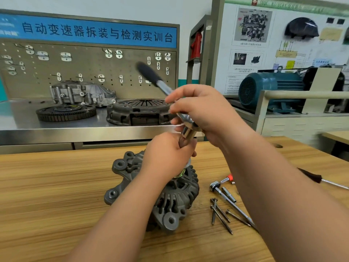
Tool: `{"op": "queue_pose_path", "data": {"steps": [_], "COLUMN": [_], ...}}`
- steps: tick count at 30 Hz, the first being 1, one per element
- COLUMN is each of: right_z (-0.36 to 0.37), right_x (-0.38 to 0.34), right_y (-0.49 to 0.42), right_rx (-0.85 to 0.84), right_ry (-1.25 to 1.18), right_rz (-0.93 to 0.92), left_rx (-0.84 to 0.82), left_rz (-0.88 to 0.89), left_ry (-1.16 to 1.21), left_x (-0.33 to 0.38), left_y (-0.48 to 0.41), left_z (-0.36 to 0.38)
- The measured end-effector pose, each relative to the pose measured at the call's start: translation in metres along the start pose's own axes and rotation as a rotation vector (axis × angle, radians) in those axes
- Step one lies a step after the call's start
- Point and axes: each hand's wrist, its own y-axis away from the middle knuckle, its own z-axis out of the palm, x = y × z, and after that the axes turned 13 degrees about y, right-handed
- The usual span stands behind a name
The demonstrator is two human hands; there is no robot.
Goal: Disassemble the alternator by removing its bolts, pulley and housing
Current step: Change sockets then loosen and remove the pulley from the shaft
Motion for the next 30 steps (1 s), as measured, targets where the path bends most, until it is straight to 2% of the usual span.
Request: {"op": "queue_pose_path", "data": {"steps": [3, 6, 8, 14, 16, 18, 20, 22, 27, 30], "right_z": [0.005, 0.000, -0.006, -0.020, -0.021, -0.021, -0.019, -0.012, 0.013, 0.009], "right_x": [0.006, 0.009, 0.010, 0.008, 0.006, 0.007, 0.007, 0.004, 0.000, 0.005], "right_y": [-0.001, 0.003, 0.005, 0.001, -0.001, -0.001, 0.000, 0.001, 0.003, 0.003], "right_rx": [0.238, 0.255, 0.139, -0.351, -0.475, -0.523, -0.461, -0.303, 0.212, 0.305], "right_ry": [0.156, 0.146, 0.095, -0.016, -0.126, -0.220, -0.192, -0.056, 0.095, 0.086], "right_rz": [0.157, 0.162, 0.072, -0.250, -0.252, -0.230, -0.247, -0.246, 0.010, 0.108], "left_rx": [-0.004, -0.020, -0.036, -0.084, -0.103, -0.114, -0.098, -0.059, 0.015, 0.031], "left_rz": [0.017, 0.026, 0.034, 0.036, 0.021, 0.013, 0.023, 0.033, 0.006, 0.020], "left_ry": [-0.028, 0.003, 0.011, 0.054, 0.070, 0.076, 0.043, 0.003, -0.066, -0.121], "left_x": [0.003, 0.004, 0.002, -0.001, -0.001, -0.001, 0.000, 0.002, 0.007, 0.008], "left_y": [0.001, 0.001, -0.001, -0.001, 0.000, 0.001, 0.002, 0.002, 0.006, 0.007], "left_z": [0.001, 0.002, 0.001, -0.006, -0.008, -0.009, -0.007, -0.005, -0.003, 0.000]}}
